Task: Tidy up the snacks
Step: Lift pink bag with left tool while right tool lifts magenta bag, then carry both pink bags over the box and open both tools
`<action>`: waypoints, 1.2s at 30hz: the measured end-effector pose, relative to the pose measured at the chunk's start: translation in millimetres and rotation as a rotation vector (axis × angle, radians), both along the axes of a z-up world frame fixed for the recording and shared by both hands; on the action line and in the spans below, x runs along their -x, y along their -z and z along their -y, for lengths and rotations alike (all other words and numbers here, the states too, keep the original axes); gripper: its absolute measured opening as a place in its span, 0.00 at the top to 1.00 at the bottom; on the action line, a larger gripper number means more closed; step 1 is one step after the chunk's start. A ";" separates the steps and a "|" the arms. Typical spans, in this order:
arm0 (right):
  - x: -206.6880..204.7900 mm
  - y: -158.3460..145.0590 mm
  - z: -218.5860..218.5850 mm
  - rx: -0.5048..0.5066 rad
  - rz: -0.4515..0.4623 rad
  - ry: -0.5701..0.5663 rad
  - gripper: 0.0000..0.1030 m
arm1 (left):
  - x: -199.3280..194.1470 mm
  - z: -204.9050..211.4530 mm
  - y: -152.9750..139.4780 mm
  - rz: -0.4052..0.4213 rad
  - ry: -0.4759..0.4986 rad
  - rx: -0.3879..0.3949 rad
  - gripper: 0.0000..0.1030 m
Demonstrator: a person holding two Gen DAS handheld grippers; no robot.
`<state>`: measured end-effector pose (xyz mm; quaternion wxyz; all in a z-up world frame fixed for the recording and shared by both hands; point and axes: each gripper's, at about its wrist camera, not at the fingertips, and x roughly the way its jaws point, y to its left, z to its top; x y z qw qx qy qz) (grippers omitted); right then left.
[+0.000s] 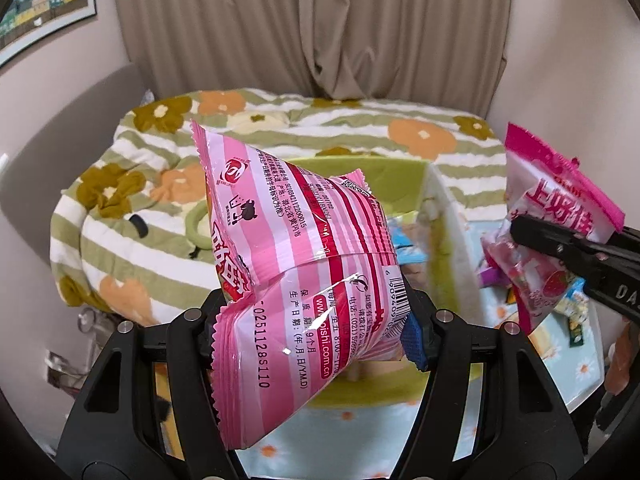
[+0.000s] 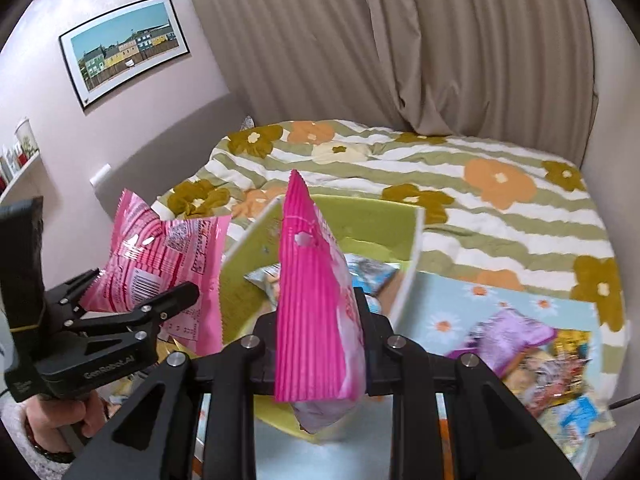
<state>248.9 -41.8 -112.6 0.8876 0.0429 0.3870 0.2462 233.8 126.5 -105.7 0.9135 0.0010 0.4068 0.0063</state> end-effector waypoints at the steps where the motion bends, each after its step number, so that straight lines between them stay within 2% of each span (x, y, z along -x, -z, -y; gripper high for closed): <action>1: -2.0 2.7 -6.4 -0.005 -0.011 0.006 0.77 | -5.3 -8.3 5.7 -0.017 0.010 0.002 0.40; 7: -12.5 26.3 -35.6 -0.008 -0.086 0.070 0.77 | -31.1 -40.2 45.3 -0.113 0.083 0.018 0.38; 8: -12.6 28.6 -38.2 -0.006 -0.094 0.077 0.77 | -33.6 -40.8 50.7 -0.126 0.093 0.020 0.31; 9: -12.8 32.5 -41.1 -0.001 -0.105 0.088 0.77 | -36.1 -42.0 56.0 -0.142 0.101 0.019 0.17; 11: -12.5 37.1 -45.0 0.008 -0.122 0.104 0.77 | -38.9 -45.2 65.9 -0.159 0.112 0.000 0.02; 18: -9.3 46.3 -46.0 0.035 -0.160 0.138 0.77 | -33.6 -55.0 76.6 -0.183 0.155 0.032 0.01; 23: -8.6 41.9 -50.0 0.023 -0.161 0.121 0.77 | -26.3 -56.6 67.3 -0.173 0.154 0.023 0.01; 30: -22.8 34.2 -72.0 0.016 -0.161 0.052 0.77 | -13.9 -67.8 48.0 -0.155 0.102 0.016 0.01; 36: -40.0 43.5 -89.5 0.012 -0.197 0.013 0.76 | -12.7 -83.2 47.7 -0.158 0.044 0.008 0.01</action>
